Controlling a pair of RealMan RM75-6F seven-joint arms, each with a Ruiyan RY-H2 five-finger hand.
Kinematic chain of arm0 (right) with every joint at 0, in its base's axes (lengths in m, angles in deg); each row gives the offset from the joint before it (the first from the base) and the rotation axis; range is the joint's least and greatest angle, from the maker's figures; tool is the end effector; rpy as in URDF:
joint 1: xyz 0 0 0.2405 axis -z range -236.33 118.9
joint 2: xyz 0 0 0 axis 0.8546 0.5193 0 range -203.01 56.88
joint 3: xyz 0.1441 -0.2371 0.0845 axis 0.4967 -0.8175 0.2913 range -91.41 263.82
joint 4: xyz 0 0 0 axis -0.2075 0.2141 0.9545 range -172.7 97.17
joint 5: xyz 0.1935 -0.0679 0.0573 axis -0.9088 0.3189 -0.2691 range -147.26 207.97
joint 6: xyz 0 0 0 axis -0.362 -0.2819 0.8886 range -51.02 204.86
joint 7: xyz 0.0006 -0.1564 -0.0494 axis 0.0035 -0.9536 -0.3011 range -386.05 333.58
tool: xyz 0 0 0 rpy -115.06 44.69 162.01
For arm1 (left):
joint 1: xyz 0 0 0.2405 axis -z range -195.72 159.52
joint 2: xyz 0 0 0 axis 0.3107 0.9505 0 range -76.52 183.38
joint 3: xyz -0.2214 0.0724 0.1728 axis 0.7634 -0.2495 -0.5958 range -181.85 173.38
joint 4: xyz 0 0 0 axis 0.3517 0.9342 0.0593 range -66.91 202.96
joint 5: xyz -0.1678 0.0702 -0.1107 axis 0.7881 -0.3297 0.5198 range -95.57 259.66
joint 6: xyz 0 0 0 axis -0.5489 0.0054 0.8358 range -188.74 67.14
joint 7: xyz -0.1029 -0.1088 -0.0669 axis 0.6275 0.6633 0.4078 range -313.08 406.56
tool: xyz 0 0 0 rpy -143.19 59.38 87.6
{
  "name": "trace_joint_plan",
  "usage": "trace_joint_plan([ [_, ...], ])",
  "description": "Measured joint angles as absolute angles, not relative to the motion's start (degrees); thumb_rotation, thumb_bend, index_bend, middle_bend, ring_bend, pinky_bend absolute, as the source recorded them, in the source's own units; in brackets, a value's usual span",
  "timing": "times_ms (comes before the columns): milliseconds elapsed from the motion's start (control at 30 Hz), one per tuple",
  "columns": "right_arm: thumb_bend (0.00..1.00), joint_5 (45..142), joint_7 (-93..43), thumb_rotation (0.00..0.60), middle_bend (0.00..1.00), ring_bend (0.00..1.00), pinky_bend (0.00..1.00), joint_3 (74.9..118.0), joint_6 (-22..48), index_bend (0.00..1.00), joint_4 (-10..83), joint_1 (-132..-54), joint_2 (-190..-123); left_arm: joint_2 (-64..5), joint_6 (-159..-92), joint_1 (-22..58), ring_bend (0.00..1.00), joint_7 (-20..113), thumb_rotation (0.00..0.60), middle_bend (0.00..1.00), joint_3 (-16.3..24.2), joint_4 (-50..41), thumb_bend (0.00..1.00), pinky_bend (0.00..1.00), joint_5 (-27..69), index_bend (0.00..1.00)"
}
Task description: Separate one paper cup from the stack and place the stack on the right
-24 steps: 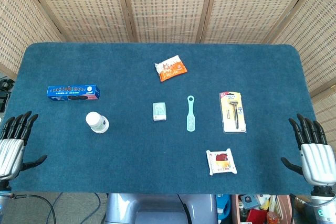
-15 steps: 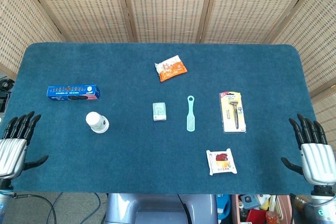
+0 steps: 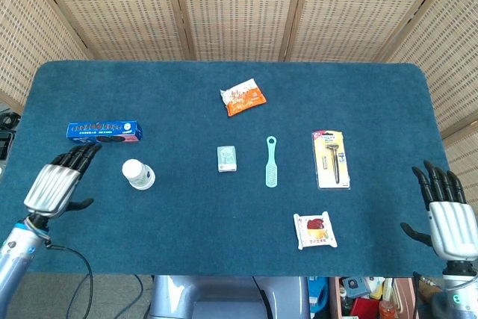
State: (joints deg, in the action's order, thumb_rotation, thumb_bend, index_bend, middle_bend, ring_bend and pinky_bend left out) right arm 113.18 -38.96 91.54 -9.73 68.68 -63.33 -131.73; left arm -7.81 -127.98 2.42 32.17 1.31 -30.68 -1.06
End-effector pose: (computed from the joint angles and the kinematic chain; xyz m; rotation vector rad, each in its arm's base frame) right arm -0.3007 -0.2070 0.1952 1.3447 -0.8307 0.8672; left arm -0.2740 0.2906 0.1403 -1.7406 -0.7471 -0.7847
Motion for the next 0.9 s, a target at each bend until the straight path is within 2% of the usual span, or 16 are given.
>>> trace_joint_plan([
  [167,0.00,112.01,-39.02,0.600,0.00,0.00,0.00,91.76,-8.77,0.00,68.45,-63.60,-131.77,-11.51,-118.74,8.93,0.19,35.26,0.600,0.17,2.00,-22.36,0.11,0.30,-0.89,0.16],
  [367,0.00,111.03,-39.55,0.600,0.00,0.00,0.00,91.81,-7.60,0.00,68.34,-64.00,-131.90,-16.23,-114.05,13.56,0.20,37.28,0.600,0.18,1.82,-15.78,0.11,0.30,-1.55,0.17],
  [900,0.00,110.43,-38.99,0.600,0.00,0.00,0.00,91.98,-7.10,0.00,68.27,-64.17,-131.79,-22.64,-113.49,17.31,0.30,35.14,0.600,0.31,1.87,-10.35,0.13,0.36,0.08,0.33],
])
